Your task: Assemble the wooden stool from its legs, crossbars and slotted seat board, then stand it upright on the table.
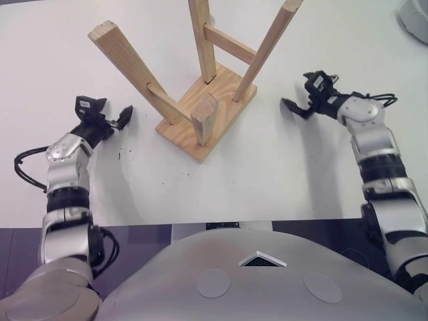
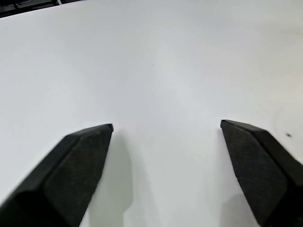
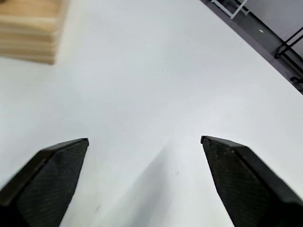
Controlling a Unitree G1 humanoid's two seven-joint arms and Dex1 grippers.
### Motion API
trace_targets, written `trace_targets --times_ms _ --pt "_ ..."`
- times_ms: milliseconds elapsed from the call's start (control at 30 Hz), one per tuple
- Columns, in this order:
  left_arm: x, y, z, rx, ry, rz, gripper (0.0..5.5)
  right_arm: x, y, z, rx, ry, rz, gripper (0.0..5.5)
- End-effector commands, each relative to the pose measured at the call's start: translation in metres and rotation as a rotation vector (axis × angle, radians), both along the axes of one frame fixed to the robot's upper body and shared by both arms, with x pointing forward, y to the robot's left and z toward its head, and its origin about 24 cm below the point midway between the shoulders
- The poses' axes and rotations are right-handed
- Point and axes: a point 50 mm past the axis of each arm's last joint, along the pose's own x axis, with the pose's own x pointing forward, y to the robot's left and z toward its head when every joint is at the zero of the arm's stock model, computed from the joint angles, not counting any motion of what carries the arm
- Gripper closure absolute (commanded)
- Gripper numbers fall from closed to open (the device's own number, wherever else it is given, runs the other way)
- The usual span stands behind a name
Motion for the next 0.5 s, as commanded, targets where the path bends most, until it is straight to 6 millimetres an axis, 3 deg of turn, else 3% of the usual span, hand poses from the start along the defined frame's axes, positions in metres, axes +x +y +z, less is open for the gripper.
trace_targets --times_ms 33,133,300,500 --pt "-0.028 -0.047 -0.002 0.174 0.239 -0.268 1.29 0.017 0.028 -0.031 -0.001 0.087 -0.128 1.05" --pt "-0.028 -0.062 0.001 0.23 0.309 -0.353 1.29 0.007 0.051 -0.048 0.108 0.194 -0.041 1.05" --pt "0.0 -0.077 0.001 0.216 0.246 -0.253 1.29 -0.008 0.048 -0.054 0.243 0.249 0.103 1.05" --pt "0.042 -0.08 -0.002 0.158 0.11 -0.052 1.29 -0.044 -0.003 -0.047 0.132 0.281 0.41 1.05"
